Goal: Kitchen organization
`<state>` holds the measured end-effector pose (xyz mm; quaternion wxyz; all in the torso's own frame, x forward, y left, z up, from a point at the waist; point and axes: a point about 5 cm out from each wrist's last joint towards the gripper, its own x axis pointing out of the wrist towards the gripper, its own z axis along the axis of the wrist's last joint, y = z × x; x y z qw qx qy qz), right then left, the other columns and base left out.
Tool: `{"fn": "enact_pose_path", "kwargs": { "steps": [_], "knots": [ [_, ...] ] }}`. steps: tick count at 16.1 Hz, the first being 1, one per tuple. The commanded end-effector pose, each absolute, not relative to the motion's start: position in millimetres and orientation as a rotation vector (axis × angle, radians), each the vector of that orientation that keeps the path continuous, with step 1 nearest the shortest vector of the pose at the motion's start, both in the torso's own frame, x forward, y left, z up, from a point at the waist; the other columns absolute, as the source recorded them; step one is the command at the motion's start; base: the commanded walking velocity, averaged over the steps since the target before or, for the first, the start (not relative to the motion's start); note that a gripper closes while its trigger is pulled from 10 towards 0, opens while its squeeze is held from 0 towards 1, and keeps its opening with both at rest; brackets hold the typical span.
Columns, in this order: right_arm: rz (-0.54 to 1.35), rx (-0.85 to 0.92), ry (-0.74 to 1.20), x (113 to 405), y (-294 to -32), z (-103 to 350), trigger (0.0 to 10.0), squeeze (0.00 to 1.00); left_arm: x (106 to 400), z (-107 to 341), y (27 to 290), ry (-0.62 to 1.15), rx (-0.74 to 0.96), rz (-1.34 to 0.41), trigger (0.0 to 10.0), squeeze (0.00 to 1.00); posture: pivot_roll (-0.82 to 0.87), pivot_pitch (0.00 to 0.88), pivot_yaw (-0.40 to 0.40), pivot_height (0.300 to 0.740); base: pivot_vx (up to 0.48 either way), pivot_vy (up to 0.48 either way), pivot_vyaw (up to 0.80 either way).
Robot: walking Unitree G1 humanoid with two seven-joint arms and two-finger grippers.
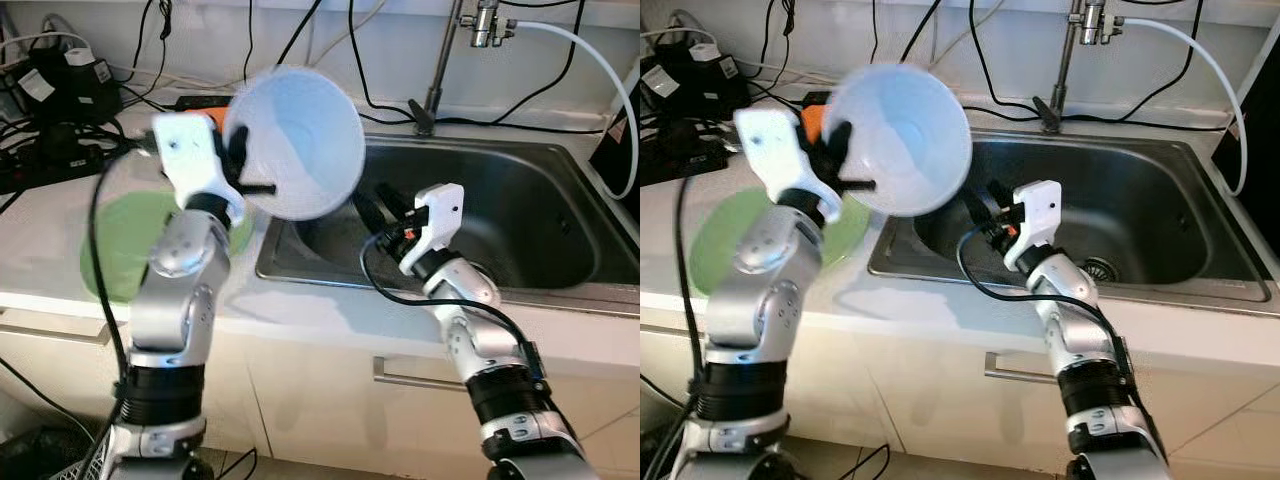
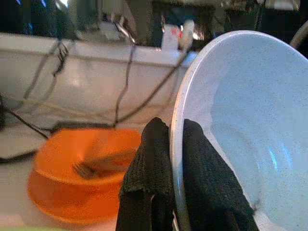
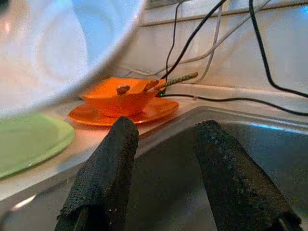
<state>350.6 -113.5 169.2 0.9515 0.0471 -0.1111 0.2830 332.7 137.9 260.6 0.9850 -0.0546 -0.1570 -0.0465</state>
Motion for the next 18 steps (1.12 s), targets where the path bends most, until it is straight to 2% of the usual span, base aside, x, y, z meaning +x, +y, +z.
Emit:
{"fn": "enact_pose_path", "kwargs": {
  "steps": [1, 6, 12, 15, 18],
  "knots": [
    [0.587, 0.096, -0.237, 349.2, -115.8, 172.5, 10.0, 0.0, 330.6, 275.2, 140.3, -0.389, -0.112, -0.075, 10.0, 0.0, 0.1, 0.013, 0.025, 0.74, 0.0, 0.0, 0.0],
    [0.635, 0.161, -0.226, 344.8, -121.2, 174.5, 10.0, 0.0, 332.1, 270.5, 145.0, -0.392, -0.105, -0.054, 10.0, 0.0, 0.08, 0.0, 0.032, 0.74, 0.0, 0.0, 0.0],
    [0.804, 0.315, -0.227, 330.3, -109.5, 179.8, 10.0, 0.0, 332.6, 265.6, 142.5, -0.384, -0.092, -0.077, 10.0, 0.0, 0.08, 0.0, 0.032, 0.74, 0.0, 0.0, 0.0],
    [0.831, 0.43, -0.241, 329.0, -108.6, 187.2, 10.0, 0.0, 332.5, 262.5, 138.9, -0.377, -0.067, -0.112, 10.0, 0.0, 0.08, 0.0, 0.034, 0.74, 0.0, 0.0, 0.0],
    [0.833, 0.45, -0.236, 328.0, -106.3, 189.0, 10.0, 0.0, 333.0, 260.7, 137.5, -0.373, -0.072, -0.124, 10.0, 0.0, 0.08, 0.0, 0.033, 0.74, 0.0, 0.0, 0.0]
  ]
}}
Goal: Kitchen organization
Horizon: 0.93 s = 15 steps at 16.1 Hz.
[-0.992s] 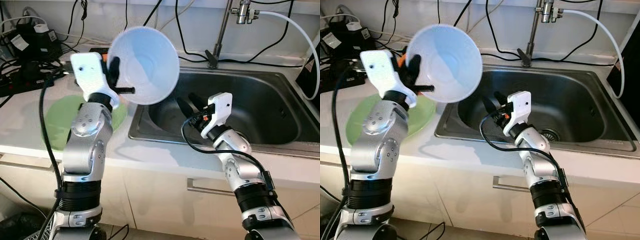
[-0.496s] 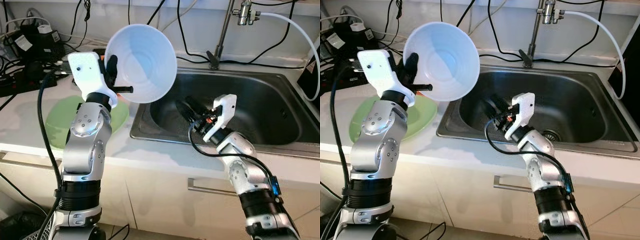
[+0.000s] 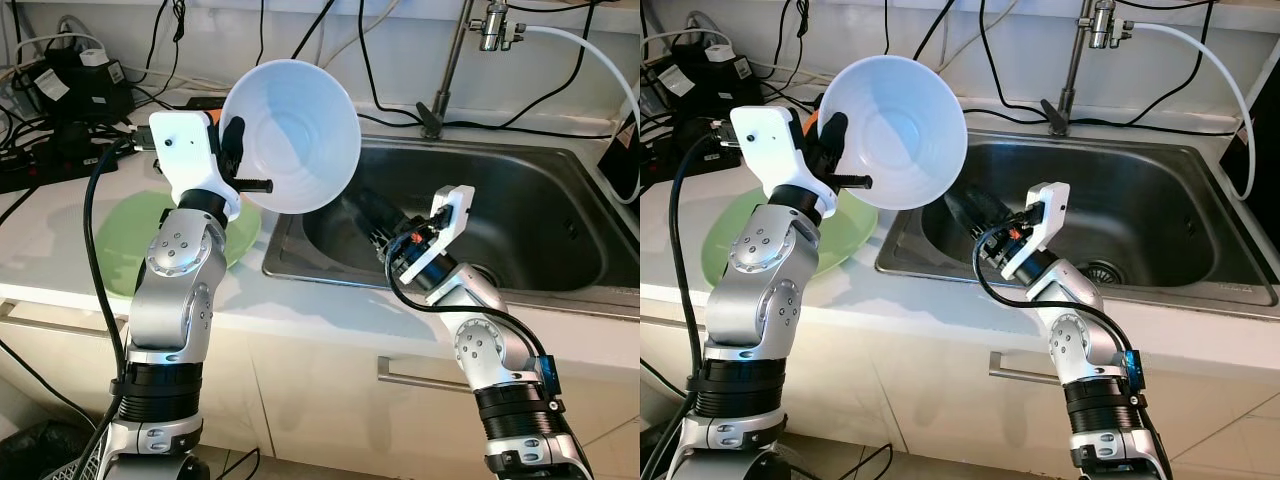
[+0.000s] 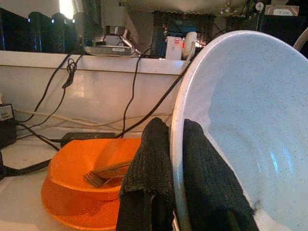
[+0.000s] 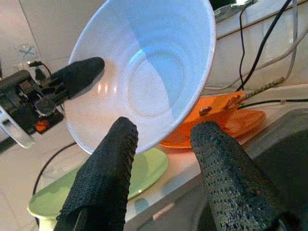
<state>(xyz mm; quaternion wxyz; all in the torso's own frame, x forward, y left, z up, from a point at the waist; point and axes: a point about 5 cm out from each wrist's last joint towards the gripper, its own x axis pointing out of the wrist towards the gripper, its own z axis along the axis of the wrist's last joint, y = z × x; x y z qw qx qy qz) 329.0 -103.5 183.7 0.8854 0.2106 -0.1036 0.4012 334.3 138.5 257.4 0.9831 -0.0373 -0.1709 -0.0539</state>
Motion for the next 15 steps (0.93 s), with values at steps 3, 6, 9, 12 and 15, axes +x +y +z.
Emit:
{"fn": "enact_pose_path", "kwargs": {
  "steps": [3, 6, 9, 12, 15],
  "knots": [
    [0.835, 0.457, -0.229, 327.5, -104.5, 189.8, 10.0, 0.0, 332.3, 259.9, 134.4, -0.37, -0.075, -0.139, 10.0, 0.0, 0.08, 0.0, 0.028, 0.74, 0.0, 0.0, 0.0],
    [0.804, 0.462, -0.219, 330.1, -105.0, 188.3, 10.0, 0.0, 331.5, 261.3, 132.3, -0.375, -0.078, -0.148, 10.0, 0.0, 0.09, 0.0, 0.026, 0.74, 0.0, 0.0, 0.0],
    [0.767, 0.467, -0.208, 332.7, -106.0, 185.8, 10.0, 0.0, 331.1, 262.8, 132.2, -0.38, -0.081, -0.146, 10.0, 0.0, 0.09, 0.005, 0.024, 0.74, 0.0, 0.0, 0.0],
    [0.734, 0.461, -0.201, 336.0, -106.9, 184.7, 10.0, 0.0, 330.4, 264.0, 132.0, -0.385, -0.085, -0.142, 10.0, 0.0, 0.1, 0.008, 0.022, 0.74, 0.0, 0.0, 0.0],
    [0.696, 0.465, -0.19, 339.7, -108.7, 182.5, 10.0, 0.0, 330.0, 265.7, 133.3, -0.39, -0.087, -0.138, 10.0, 0.0, 0.1, 0.008, 0.022, 0.74, 0.0, 0.0, 0.0]
  ]
}}
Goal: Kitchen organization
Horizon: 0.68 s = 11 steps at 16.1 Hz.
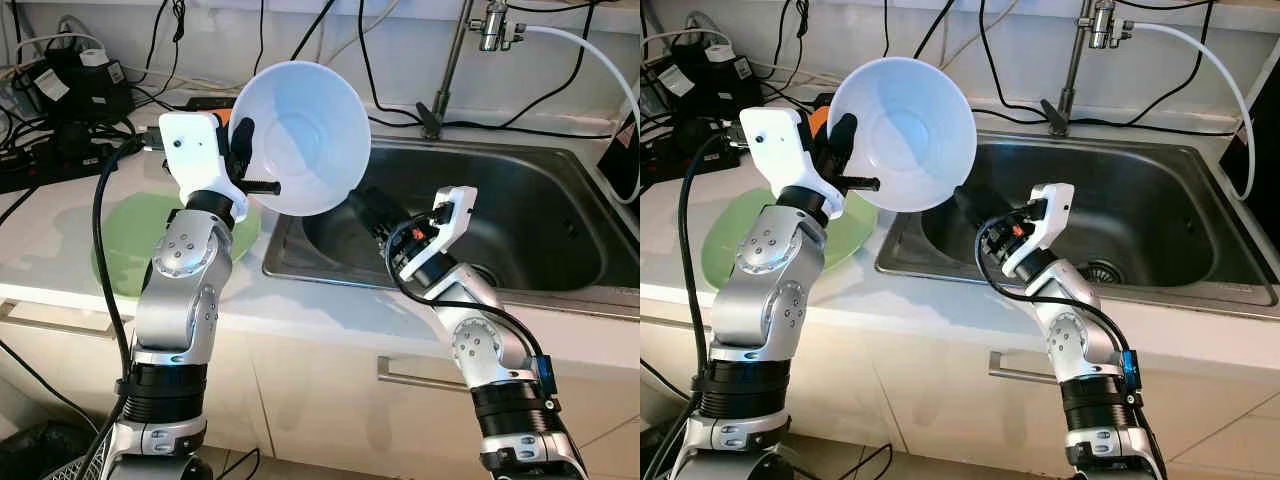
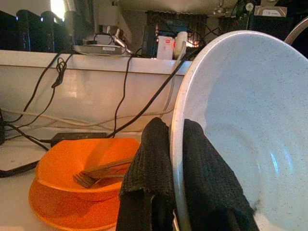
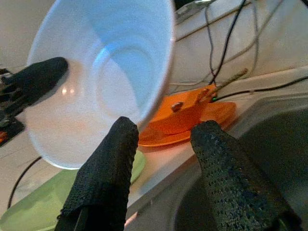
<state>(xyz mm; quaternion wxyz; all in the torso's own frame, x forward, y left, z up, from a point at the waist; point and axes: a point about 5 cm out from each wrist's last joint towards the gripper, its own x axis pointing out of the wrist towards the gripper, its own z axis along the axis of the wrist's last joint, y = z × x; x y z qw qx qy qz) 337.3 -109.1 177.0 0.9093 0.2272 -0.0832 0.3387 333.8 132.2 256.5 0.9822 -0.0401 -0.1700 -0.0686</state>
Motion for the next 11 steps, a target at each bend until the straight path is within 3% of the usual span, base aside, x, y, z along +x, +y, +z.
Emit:
{"fn": "enact_pose_path", "kwargs": {
  "steps": [1, 11],
  "knots": [
    [0.674, 0.469, -0.185, 342.2, -108.8, 181.9, 10.0, 0.0, 330.0, 265.4, 133.3, -0.389, -0.088, -0.139, 10.0, 0.0, 0.1, 0.009, 0.024, 0.74, 0.0, 0.0, 0.0],
    [0.712, 0.563, -0.201, 341.7, -104.8, 188.8, 10.0, 0.0, 332.0, 260.8, 133.5, -0.374, -0.086, -0.154, 10.0, 0.0, 0.1, 0.011, 0.025, 0.74, 0.0, 0.0, 0.0]
  ]
}}
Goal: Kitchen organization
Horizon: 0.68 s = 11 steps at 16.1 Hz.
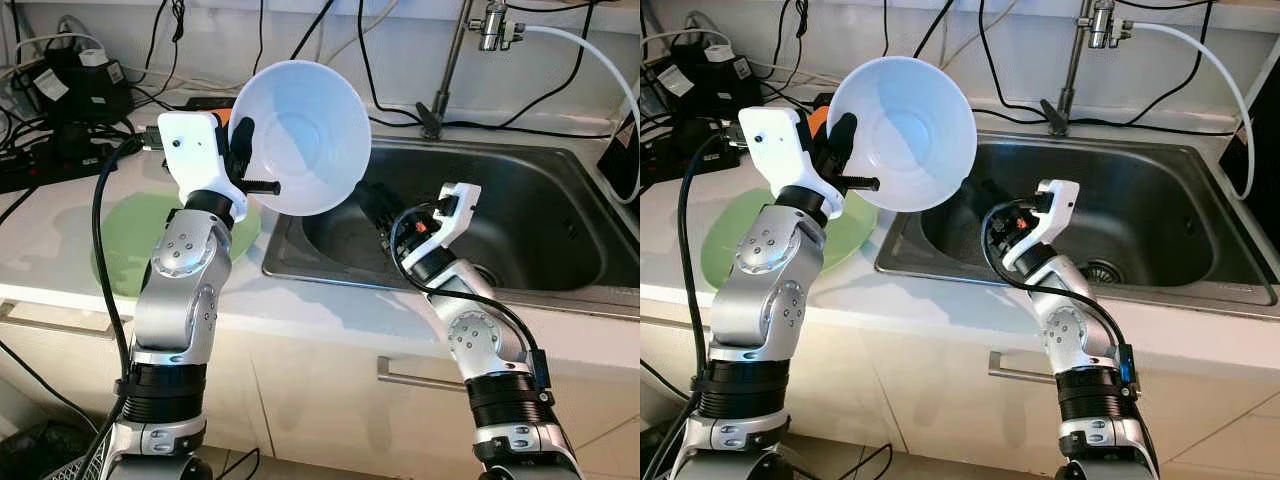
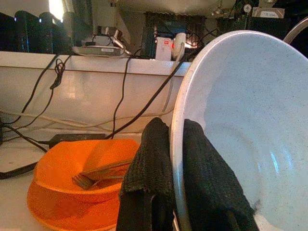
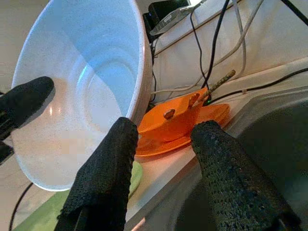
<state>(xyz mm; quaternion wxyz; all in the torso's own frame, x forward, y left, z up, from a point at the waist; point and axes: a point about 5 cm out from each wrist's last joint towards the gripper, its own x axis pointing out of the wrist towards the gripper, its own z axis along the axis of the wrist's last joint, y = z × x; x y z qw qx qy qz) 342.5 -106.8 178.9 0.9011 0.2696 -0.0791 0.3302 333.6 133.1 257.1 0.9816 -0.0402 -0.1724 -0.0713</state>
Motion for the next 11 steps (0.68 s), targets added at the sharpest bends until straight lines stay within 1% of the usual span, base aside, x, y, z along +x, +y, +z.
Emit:
{"fn": "enact_pose_path", "kwargs": {
  "steps": [1, 6, 11],
  "knots": [
    [0.723, 0.569, -0.202, 340.5, -104.3, 188.9, 10.0, 0.0, 332.3, 261.0, 134.6, -0.375, -0.086, -0.148, 10.0, 0.0, 0.1, 0.011, 0.025, 0.74, 0.0, 0.0, 0.0],
    [0.769, 0.583, -0.208, 337.1, -101.8, 190.9, 10.0, 0.0, 331.8, 263.6, 136.2, -0.385, -0.082, -0.128, 10.0, 0.0, 0.1, 0.011, 0.025, 0.74, 0.0, 0.0, 0.0],
    [0.754, 0.583, -0.208, 338.6, -101.7, 191.2, 10.0, 0.0, 330.4, 262.7, 130.2, -0.377, -0.087, -0.152, 10.0, 0.0, 0.1, 0.011, 0.024, 0.74, 0.0, 0.0, 0.0]
  ]
}}
